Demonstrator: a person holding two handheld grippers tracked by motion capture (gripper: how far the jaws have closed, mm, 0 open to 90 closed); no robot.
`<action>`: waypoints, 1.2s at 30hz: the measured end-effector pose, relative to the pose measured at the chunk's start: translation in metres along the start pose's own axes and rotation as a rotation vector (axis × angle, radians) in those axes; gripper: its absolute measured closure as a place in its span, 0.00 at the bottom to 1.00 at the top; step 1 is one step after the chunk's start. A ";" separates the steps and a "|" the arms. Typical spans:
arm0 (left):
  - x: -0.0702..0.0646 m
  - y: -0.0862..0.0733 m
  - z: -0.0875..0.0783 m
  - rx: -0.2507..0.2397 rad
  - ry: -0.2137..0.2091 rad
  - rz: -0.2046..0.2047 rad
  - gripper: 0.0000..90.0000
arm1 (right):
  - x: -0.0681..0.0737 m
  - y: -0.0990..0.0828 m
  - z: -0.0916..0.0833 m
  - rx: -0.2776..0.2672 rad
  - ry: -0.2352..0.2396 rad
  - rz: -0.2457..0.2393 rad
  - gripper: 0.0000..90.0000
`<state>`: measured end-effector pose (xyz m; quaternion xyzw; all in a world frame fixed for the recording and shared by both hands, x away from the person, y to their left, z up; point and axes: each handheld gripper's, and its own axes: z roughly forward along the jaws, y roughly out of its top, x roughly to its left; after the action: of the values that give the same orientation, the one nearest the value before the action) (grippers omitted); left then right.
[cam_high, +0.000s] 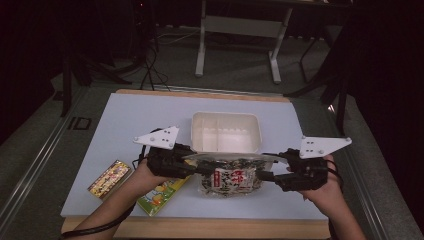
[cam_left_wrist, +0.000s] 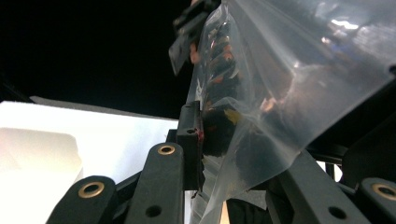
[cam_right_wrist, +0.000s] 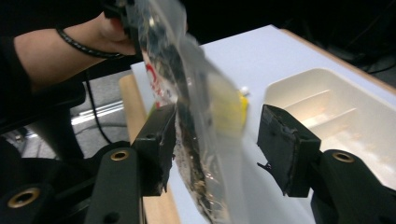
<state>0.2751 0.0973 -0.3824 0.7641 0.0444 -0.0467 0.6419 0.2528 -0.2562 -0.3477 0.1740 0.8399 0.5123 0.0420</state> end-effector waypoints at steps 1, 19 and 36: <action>0.000 0.001 0.000 -0.003 -0.004 0.000 0.82 | 0.001 -0.002 0.004 0.008 0.029 -0.009 0.56; 0.011 -0.003 -0.002 -0.042 -0.061 -0.038 0.80 | 0.002 -0.006 0.014 0.068 0.189 -0.057 0.84; 0.003 0.001 -0.030 -0.087 0.307 -0.008 0.16 | -0.006 0.004 -0.003 0.012 0.047 -0.019 0.86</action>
<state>0.2786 0.1263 -0.3772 0.7335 0.1468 0.0700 0.6599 0.2585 -0.2585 -0.3431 0.1542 0.8454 0.5107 0.0262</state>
